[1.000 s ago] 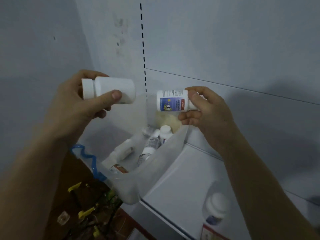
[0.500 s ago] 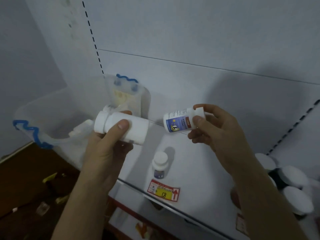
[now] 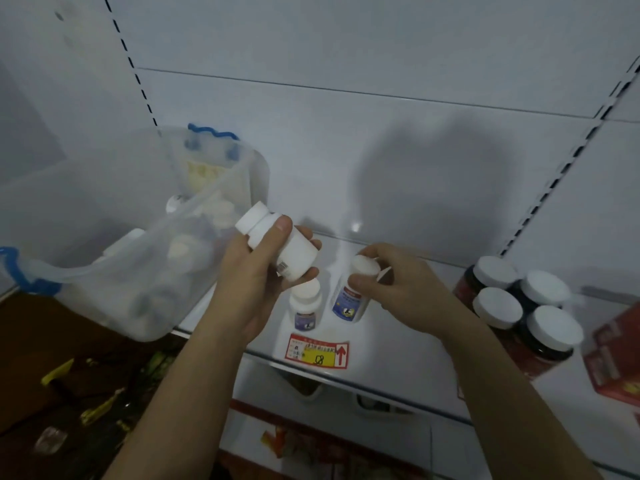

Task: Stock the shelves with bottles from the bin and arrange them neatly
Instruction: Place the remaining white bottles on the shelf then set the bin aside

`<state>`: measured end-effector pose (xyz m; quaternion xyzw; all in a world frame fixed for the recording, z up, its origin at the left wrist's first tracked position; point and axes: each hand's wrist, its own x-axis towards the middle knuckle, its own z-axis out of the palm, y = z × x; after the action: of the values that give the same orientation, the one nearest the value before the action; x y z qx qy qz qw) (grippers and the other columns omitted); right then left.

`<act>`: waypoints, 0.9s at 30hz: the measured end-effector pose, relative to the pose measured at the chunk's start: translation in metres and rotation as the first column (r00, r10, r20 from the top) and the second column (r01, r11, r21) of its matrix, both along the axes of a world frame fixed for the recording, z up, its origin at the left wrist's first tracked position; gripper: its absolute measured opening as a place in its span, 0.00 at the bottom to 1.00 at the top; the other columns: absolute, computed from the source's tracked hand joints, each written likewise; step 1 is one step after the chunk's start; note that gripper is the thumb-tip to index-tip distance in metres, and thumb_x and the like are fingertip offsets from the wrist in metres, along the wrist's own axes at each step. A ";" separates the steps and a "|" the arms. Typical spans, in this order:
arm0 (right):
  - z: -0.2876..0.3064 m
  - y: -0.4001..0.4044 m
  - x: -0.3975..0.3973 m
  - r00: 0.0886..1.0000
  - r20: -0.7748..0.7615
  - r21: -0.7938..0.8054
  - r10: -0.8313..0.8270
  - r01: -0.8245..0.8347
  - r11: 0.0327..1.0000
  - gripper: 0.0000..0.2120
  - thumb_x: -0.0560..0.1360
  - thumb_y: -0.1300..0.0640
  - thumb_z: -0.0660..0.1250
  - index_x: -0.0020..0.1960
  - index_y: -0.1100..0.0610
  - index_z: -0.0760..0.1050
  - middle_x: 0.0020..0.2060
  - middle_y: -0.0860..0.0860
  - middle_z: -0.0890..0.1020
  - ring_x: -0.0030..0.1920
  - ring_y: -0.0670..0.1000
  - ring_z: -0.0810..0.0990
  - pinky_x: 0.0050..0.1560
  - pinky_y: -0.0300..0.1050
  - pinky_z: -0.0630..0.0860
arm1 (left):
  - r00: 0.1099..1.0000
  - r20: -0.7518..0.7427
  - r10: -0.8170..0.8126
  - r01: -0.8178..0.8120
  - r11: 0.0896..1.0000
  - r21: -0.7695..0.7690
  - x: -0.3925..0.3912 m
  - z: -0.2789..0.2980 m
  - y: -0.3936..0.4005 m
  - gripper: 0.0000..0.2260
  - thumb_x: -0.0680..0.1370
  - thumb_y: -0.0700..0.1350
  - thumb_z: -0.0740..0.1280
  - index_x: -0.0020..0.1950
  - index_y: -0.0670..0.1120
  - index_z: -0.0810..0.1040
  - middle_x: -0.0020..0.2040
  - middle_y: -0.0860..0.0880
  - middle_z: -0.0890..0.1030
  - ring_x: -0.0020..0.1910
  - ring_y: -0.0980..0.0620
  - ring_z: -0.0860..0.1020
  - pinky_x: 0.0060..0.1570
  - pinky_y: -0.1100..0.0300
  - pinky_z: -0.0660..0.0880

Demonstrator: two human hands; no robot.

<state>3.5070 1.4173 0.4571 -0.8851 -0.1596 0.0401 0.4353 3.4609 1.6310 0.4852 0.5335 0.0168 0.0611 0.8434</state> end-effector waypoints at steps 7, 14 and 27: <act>-0.005 0.014 -0.001 0.993 -0.063 -0.221 0.103 -0.114 0.969 0.13 0.78 0.50 0.71 0.61 0.46 0.73 0.53 0.42 0.78 0.44 0.42 0.78 0.41 0.33 0.72 | 1.000 0.010 -0.021 0.021 0.999 0.041 0.002 0.006 0.014 0.09 0.73 0.50 0.70 0.50 0.48 0.77 0.45 0.45 0.84 0.48 0.45 0.84 0.34 0.57 0.79; -0.010 0.021 -0.004 0.983 -0.122 -0.270 0.134 -0.163 0.949 0.17 0.78 0.52 0.72 0.63 0.44 0.71 0.57 0.42 0.76 0.46 0.41 0.76 0.41 0.31 0.70 | 0.999 0.002 -0.052 0.052 0.998 0.026 0.005 0.005 0.018 0.12 0.73 0.50 0.69 0.53 0.46 0.76 0.46 0.44 0.84 0.49 0.44 0.84 0.32 0.57 0.79; 0.006 0.020 -0.013 0.990 -0.090 -0.282 0.104 -0.125 0.951 0.31 0.76 0.43 0.71 0.75 0.41 0.63 0.66 0.44 0.74 0.55 0.43 0.77 0.52 0.38 0.73 | 0.986 -0.083 -0.147 0.128 0.972 -0.198 0.008 0.006 0.025 0.23 0.75 0.64 0.61 0.56 0.47 0.78 0.46 0.38 0.82 0.48 0.39 0.83 0.31 0.55 0.79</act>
<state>3.4945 1.4369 0.4634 -0.9259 -0.1870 0.1209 0.3051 3.4690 1.6562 0.4909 0.4518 0.0266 -0.0255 0.8914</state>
